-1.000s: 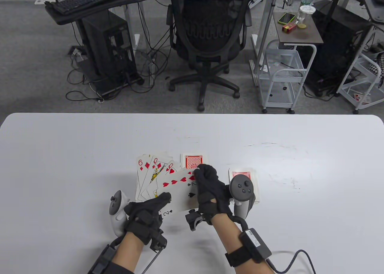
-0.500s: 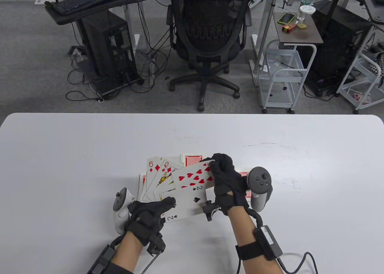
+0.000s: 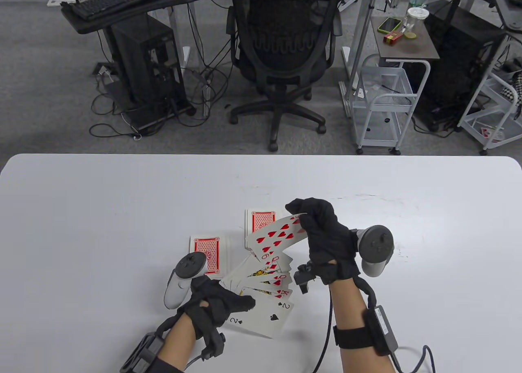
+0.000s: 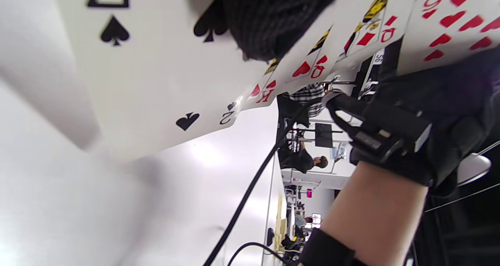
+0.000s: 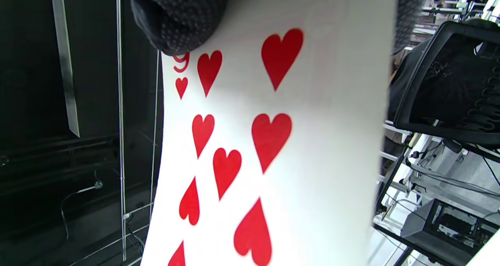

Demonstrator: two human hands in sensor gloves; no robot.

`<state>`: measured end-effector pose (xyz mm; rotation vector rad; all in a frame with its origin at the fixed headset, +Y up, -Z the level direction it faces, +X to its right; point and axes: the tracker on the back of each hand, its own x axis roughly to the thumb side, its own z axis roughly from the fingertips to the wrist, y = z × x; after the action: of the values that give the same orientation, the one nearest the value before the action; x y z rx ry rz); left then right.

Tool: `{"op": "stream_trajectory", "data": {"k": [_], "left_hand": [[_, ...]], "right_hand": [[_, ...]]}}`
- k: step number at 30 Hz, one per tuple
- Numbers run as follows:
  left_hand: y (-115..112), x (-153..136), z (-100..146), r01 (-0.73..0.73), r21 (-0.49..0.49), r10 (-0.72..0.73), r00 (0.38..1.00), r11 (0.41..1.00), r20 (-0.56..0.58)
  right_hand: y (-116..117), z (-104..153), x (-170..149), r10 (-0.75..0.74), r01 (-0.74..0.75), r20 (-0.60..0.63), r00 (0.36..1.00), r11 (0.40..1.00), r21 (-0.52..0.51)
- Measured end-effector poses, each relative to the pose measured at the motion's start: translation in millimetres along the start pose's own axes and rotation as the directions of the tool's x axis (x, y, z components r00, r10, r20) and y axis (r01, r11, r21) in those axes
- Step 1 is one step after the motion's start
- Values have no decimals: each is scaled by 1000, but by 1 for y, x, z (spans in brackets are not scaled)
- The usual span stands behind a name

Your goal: Four-player card dealing with fan arrangement

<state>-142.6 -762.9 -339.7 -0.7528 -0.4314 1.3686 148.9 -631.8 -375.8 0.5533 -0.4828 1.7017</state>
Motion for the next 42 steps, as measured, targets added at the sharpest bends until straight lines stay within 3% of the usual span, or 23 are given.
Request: {"op": "stream_trajectory", "data": {"k": [4, 7, 10, 15, 22, 26, 28, 31, 35, 40, 42], "left_hand": [[0, 1, 1, -7, 0, 7, 1000, 1000, 0], [4, 1, 2, -38, 17, 38, 999, 999, 15], [8, 1, 5, -67, 39, 65, 997, 997, 32], [13, 1, 8, -100, 61, 97, 994, 993, 52], [17, 3, 11, -155, 77, 147, 984, 985, 101], [27, 8, 20, -289, 129, 255, 939, 948, 230], [33, 8, 25, -362, 177, 299, 905, 915, 303], [40, 4, 32, -502, 244, 374, 824, 829, 425], [45, -3, 40, -656, 276, 443, 706, 703, 552], [36, 0, 37, -658, 234, 423, 676, 716, 604], [29, 3, 33, -638, 216, 421, 688, 739, 591]], "right_hand": [[-1, 1, -2, 53, -53, -8, 999, 999, 1], [11, 3, -10, 114, -109, -29, 993, 987, 121], [32, 7, -17, 45, -29, -69, 997, 974, 223], [55, 14, -18, 94, -73, -60, 994, 955, 287], [61, 19, -20, 99, -78, -58, 993, 954, 288], [52, 22, -31, 5, 36, -176, 984, 973, 229], [52, 27, -39, -13, 70, -276, 961, 978, 199], [62, 40, -59, -46, 181, -484, 874, 955, 235], [89, 55, -75, -92, 386, -653, 752, 864, 323], [122, 61, -71, -312, 598, -702, 641, 776, 201], [127, 59, -67, -358, 621, -682, 638, 763, 181]]}}
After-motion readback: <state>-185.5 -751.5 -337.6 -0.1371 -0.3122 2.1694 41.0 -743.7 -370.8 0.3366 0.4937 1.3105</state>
